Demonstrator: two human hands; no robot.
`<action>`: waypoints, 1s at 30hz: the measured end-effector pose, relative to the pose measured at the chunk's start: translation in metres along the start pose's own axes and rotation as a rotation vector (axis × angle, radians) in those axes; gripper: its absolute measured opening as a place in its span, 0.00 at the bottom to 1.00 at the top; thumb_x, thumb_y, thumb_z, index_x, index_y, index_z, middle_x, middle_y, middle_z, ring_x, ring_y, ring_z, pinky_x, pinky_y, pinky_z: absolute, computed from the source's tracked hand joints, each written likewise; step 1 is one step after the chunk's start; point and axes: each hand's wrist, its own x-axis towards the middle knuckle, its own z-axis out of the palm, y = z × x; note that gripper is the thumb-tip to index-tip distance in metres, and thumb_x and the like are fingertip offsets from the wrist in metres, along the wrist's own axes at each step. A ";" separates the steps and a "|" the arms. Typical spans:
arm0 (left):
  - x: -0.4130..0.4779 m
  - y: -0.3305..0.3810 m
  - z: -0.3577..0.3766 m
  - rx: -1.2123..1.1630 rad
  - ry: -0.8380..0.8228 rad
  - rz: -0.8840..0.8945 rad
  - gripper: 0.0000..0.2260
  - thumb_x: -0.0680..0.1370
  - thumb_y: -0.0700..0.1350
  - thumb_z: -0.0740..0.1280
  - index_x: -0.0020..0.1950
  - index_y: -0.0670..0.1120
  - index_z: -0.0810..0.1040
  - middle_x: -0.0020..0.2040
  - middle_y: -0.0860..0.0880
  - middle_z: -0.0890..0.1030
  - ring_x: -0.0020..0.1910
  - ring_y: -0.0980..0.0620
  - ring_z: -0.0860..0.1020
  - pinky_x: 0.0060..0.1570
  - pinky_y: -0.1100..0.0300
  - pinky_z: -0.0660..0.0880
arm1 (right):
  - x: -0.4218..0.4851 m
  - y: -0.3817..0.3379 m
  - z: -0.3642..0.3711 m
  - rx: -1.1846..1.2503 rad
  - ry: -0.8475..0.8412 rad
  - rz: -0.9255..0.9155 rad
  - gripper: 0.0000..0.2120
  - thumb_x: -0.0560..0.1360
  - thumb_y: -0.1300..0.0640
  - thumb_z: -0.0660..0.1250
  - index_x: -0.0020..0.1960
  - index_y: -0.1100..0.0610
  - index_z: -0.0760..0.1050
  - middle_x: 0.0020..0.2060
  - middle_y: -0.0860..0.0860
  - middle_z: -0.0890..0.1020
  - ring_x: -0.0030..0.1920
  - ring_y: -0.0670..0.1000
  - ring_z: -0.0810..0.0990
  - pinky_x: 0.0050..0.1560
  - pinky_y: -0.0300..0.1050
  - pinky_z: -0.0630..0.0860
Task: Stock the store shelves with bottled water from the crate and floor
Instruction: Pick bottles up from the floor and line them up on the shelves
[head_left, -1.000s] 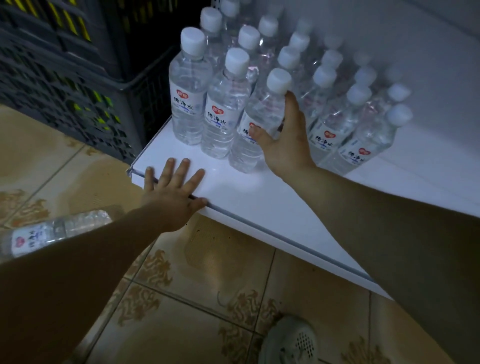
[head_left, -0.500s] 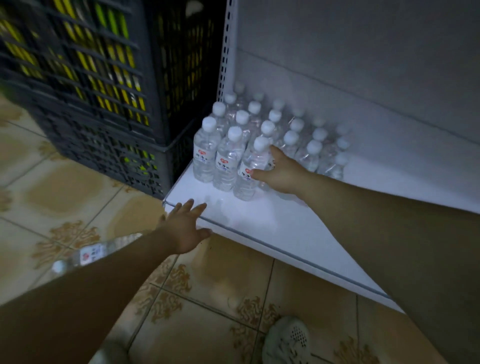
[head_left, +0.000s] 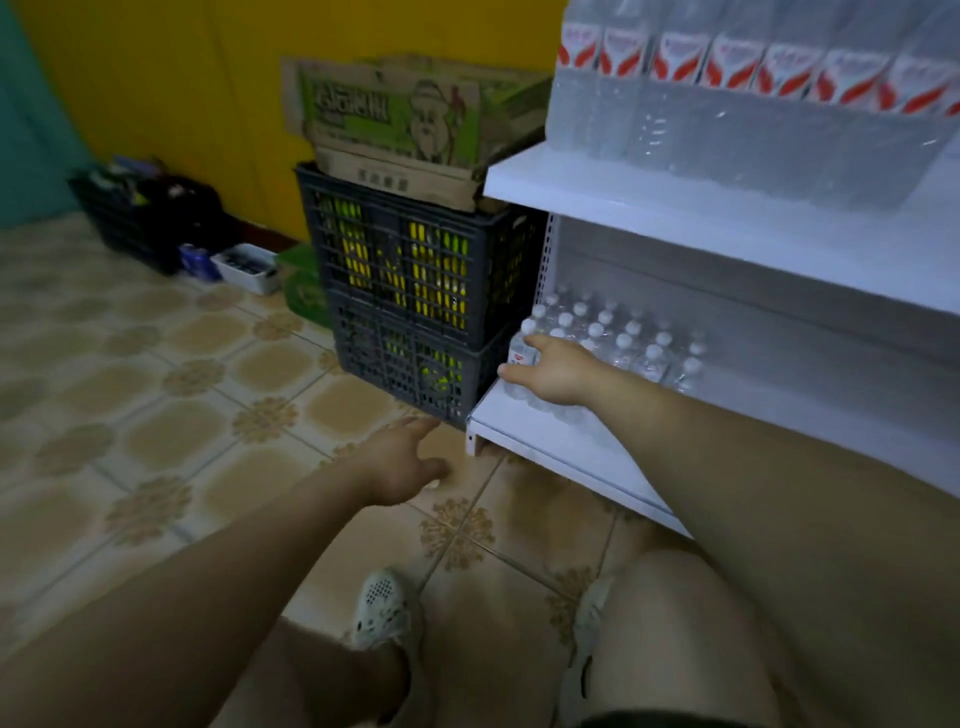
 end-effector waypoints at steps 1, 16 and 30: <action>-0.018 -0.004 -0.006 -0.004 0.015 -0.019 0.31 0.80 0.55 0.63 0.79 0.50 0.53 0.79 0.48 0.54 0.76 0.47 0.57 0.71 0.54 0.60 | -0.010 -0.014 0.003 0.000 -0.005 -0.024 0.37 0.79 0.40 0.61 0.80 0.55 0.50 0.78 0.54 0.57 0.74 0.58 0.63 0.63 0.46 0.66; -0.195 -0.062 -0.066 -0.071 0.311 -0.337 0.32 0.79 0.54 0.64 0.79 0.50 0.53 0.79 0.49 0.55 0.76 0.48 0.58 0.70 0.56 0.59 | -0.059 -0.203 0.039 -0.108 -0.102 -0.431 0.39 0.76 0.35 0.61 0.80 0.50 0.51 0.78 0.53 0.58 0.69 0.59 0.70 0.55 0.48 0.72; -0.317 -0.141 -0.030 -0.175 0.386 -0.759 0.32 0.79 0.54 0.64 0.78 0.50 0.55 0.78 0.48 0.57 0.75 0.47 0.59 0.72 0.53 0.59 | -0.102 -0.306 0.158 -0.209 -0.356 -0.750 0.37 0.77 0.37 0.62 0.79 0.50 0.53 0.77 0.52 0.59 0.74 0.58 0.62 0.70 0.52 0.64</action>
